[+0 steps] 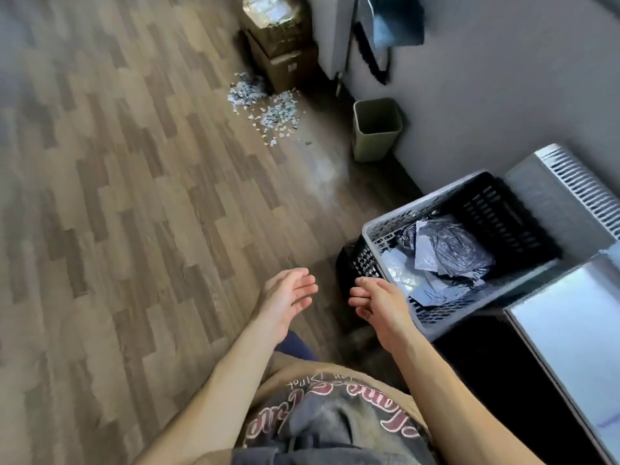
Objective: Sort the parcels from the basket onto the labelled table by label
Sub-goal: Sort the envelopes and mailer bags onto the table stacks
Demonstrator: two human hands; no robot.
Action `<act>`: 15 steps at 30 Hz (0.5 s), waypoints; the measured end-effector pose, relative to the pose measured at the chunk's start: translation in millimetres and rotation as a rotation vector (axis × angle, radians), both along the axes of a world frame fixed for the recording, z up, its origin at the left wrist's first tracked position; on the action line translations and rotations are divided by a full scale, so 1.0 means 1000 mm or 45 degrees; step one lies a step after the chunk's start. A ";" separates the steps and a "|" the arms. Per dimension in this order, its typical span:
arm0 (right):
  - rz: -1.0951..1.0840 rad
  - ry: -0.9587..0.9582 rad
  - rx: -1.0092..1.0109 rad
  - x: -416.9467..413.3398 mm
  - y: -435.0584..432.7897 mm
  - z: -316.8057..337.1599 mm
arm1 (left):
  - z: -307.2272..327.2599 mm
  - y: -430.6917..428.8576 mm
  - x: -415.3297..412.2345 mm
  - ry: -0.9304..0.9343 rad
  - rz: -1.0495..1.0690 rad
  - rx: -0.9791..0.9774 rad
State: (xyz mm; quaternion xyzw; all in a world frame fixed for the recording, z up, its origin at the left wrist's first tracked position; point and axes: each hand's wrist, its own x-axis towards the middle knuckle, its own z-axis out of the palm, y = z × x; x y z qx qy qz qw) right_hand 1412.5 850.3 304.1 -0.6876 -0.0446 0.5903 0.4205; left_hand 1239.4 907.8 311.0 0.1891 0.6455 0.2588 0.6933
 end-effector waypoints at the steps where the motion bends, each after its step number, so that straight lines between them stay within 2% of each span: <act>1: -0.078 0.027 -0.012 -0.006 0.010 0.003 | 0.005 0.024 -0.001 -0.017 -0.053 -0.002; 6: -0.447 0.007 -0.065 -0.011 0.050 0.021 | 0.024 0.108 0.027 -0.117 -0.376 0.008; 15: -0.971 0.035 -0.018 0.035 0.075 0.016 | 0.035 0.157 0.105 -0.153 -0.919 0.010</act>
